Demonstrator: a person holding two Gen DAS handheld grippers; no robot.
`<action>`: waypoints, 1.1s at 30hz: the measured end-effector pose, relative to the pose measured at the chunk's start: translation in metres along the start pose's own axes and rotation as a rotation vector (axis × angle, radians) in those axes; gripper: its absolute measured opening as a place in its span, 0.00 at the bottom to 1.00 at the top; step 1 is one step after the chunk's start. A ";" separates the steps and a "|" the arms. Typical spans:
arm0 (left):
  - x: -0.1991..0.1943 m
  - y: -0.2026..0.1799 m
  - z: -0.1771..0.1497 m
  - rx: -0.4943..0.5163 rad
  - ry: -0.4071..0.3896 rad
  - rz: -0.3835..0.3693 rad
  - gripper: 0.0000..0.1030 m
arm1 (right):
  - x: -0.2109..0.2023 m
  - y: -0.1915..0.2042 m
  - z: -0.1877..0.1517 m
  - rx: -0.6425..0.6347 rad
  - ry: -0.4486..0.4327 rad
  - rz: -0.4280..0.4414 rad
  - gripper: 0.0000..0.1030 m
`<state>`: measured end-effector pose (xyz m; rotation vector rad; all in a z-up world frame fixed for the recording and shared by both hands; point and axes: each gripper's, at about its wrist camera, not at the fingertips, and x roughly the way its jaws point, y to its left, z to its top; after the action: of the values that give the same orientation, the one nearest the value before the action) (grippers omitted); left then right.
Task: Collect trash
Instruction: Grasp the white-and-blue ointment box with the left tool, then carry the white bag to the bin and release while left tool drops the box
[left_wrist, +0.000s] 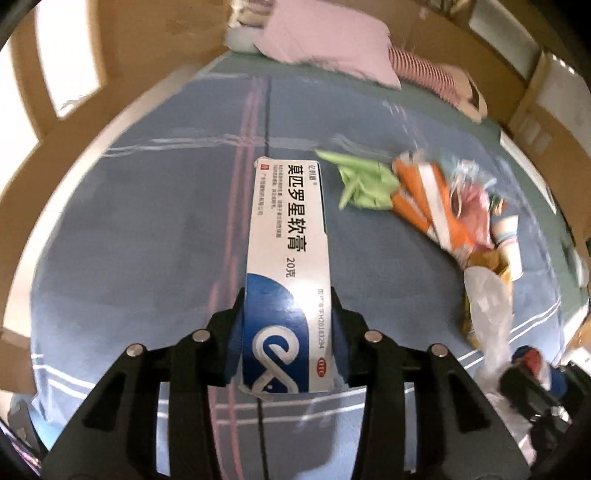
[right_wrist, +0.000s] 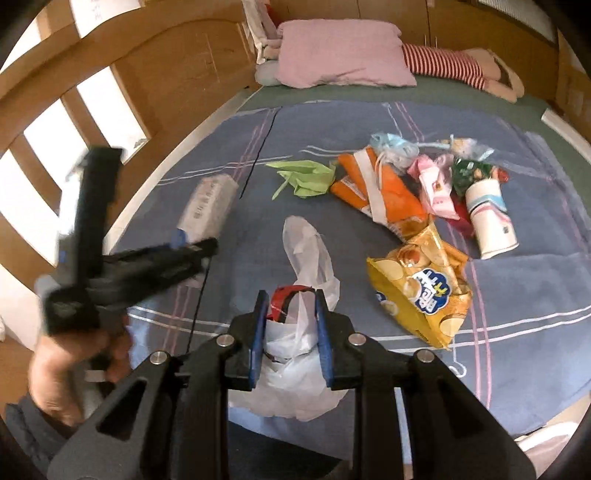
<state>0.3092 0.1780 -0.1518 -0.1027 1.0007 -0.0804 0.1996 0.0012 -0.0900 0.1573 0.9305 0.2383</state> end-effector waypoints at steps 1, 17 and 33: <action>-0.011 0.002 -0.001 -0.005 -0.027 0.011 0.40 | -0.003 0.001 -0.002 -0.003 -0.010 -0.008 0.24; -0.084 -0.059 -0.036 0.165 -0.188 -0.089 0.40 | -0.055 -0.036 -0.024 0.118 -0.085 -0.088 0.25; -0.086 -0.069 -0.042 0.204 -0.192 -0.143 0.40 | -0.095 -0.053 -0.035 0.157 -0.131 -0.107 0.25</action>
<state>0.2261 0.1175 -0.0941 0.0055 0.7880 -0.2978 0.1237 -0.0740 -0.0496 0.2640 0.8242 0.0547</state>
